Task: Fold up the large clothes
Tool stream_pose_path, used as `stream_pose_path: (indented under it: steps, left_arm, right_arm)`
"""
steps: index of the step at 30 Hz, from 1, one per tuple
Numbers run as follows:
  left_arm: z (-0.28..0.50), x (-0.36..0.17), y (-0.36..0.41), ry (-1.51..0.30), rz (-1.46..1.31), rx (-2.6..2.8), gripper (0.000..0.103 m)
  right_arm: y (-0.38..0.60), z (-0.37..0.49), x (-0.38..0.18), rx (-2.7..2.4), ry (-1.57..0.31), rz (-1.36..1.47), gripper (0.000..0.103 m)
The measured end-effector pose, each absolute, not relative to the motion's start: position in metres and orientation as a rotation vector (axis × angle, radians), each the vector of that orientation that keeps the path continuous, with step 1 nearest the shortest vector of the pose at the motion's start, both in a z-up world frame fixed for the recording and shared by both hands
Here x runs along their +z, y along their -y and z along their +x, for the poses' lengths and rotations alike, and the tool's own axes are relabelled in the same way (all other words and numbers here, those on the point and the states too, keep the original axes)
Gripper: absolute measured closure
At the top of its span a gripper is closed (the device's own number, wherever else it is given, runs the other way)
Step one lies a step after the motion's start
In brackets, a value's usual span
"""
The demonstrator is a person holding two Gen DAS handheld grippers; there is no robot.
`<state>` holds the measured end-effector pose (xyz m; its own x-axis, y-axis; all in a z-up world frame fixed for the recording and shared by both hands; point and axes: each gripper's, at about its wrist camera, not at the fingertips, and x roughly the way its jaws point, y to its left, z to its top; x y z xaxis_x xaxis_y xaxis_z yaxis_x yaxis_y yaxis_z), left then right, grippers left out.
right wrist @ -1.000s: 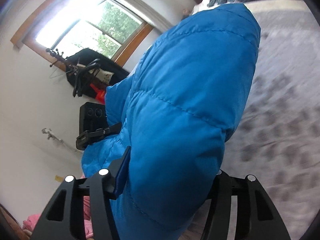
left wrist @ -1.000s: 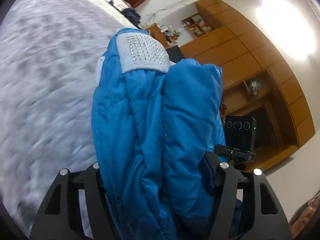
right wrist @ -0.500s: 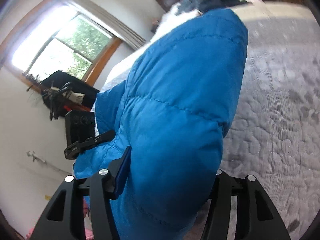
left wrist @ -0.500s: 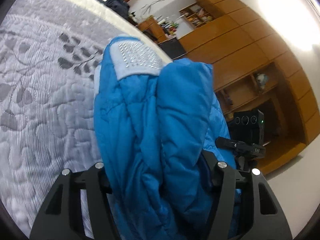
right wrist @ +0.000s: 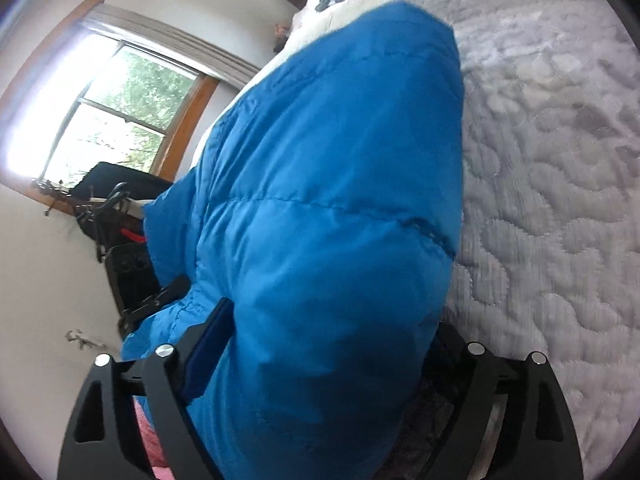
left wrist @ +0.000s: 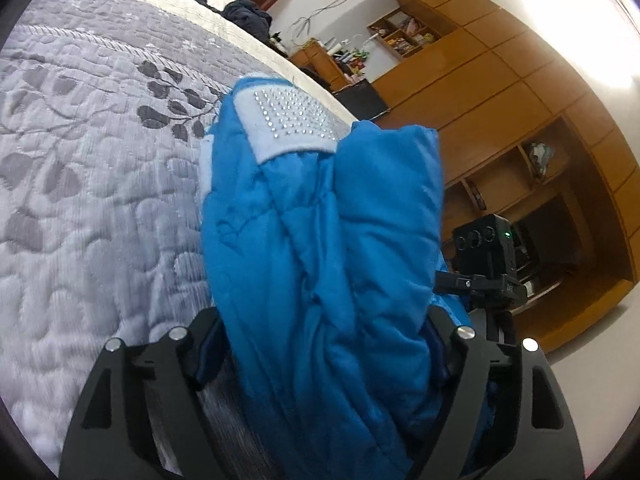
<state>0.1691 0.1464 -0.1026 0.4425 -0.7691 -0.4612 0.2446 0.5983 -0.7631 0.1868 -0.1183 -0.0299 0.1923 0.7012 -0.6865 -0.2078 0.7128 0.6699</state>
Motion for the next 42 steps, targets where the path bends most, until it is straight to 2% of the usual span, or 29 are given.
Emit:
stream_pose_path:
  steps: [10,17,19,21,24,34,42]
  left_arm:
    - [0.097,-0.022,-0.181,-0.765,-0.572,-0.611,0.025]
    - [0.053,0.009,-0.142,-0.771,-0.484,-0.666,0.025]
    - [0.054,0.005,-0.130,-0.798,-0.453,-0.657,0.030]
    - [0.058,-0.002,-0.121,-0.839,-0.418,-0.640,0.044]
    - [0.062,-0.019,-0.125,-0.888,-0.436,-0.622,0.051]
    - [0.057,-0.068,-0.139,-0.974,-0.480,-0.602,0.052]
    - [0.054,-0.064,-0.137,-0.952,-0.466,-0.587,0.050]
  right_arm:
    - [0.120,0.121,0.029,0.496,-1.120,0.246,0.014]
    - [0.114,0.085,0.037,0.456,-1.114,0.179,0.014]
    - [0.108,0.080,0.038,0.452,-1.113,0.165,0.014]
    - [0.105,0.074,0.037,0.451,-1.114,0.151,0.014]
    - [0.101,0.068,0.037,0.461,-1.111,0.136,0.014]
    - [0.092,0.065,0.020,0.492,-1.136,0.138,0.014]
    - [0.092,0.059,0.020,0.475,-1.103,0.137,0.013]
